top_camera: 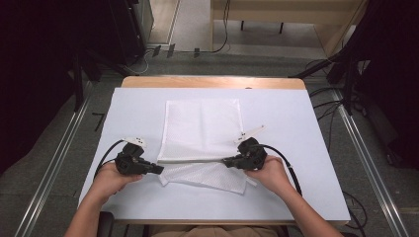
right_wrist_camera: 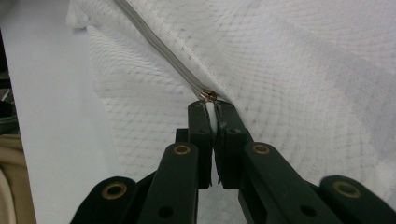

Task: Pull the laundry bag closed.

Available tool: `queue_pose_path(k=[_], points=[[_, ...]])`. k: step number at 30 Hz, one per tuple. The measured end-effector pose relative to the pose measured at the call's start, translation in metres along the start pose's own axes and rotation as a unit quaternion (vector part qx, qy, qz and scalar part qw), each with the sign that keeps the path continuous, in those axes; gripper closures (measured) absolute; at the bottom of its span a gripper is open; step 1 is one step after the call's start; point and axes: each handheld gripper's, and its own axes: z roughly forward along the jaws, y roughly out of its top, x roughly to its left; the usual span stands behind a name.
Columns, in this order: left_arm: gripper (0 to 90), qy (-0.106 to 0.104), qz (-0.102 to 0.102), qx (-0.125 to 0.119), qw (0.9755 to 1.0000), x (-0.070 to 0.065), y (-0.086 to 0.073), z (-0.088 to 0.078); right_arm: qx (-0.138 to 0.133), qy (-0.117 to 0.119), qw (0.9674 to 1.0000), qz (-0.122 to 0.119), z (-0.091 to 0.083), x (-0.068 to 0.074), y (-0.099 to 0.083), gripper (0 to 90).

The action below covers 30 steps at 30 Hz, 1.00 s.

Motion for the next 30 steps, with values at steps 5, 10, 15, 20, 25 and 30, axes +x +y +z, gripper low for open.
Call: queue_pose_path(k=[5,10,15,20,25,30], points=[[88.7,0.000,-0.001,-0.004,1.0000,0.000,0.000,0.000,-0.001,-0.003,1.0000,-0.001,-0.003,-0.002,-0.003,87.8],[88.7,-0.001,0.000,-0.001,1.0000,0.000,-0.001,0.000,0.001,-0.004,1.0000,-0.001,-0.005,-0.002,-0.005,87.7],[88.8,-0.003,-0.003,-0.001,1.0000,0.000,-0.001,0.000,0.004,-0.009,0.9999,0.006,-0.009,-0.007,-0.008,87.7],[88.8,-0.004,-0.004,0.004,1.0000,0.001,-0.001,-0.001,0.004,-0.017,0.9998,0.013,-0.015,-0.011,-0.013,87.7],[88.8,-0.004,-0.004,0.006,1.0000,0.001,-0.001,0.000,0.009,-0.021,0.9996,0.018,-0.021,-0.016,-0.020,87.7],[88.9,-0.001,-0.005,0.004,1.0000,0.001,-0.002,-0.001,0.015,-0.031,0.9991,0.024,-0.024,-0.019,-0.025,87.8]])
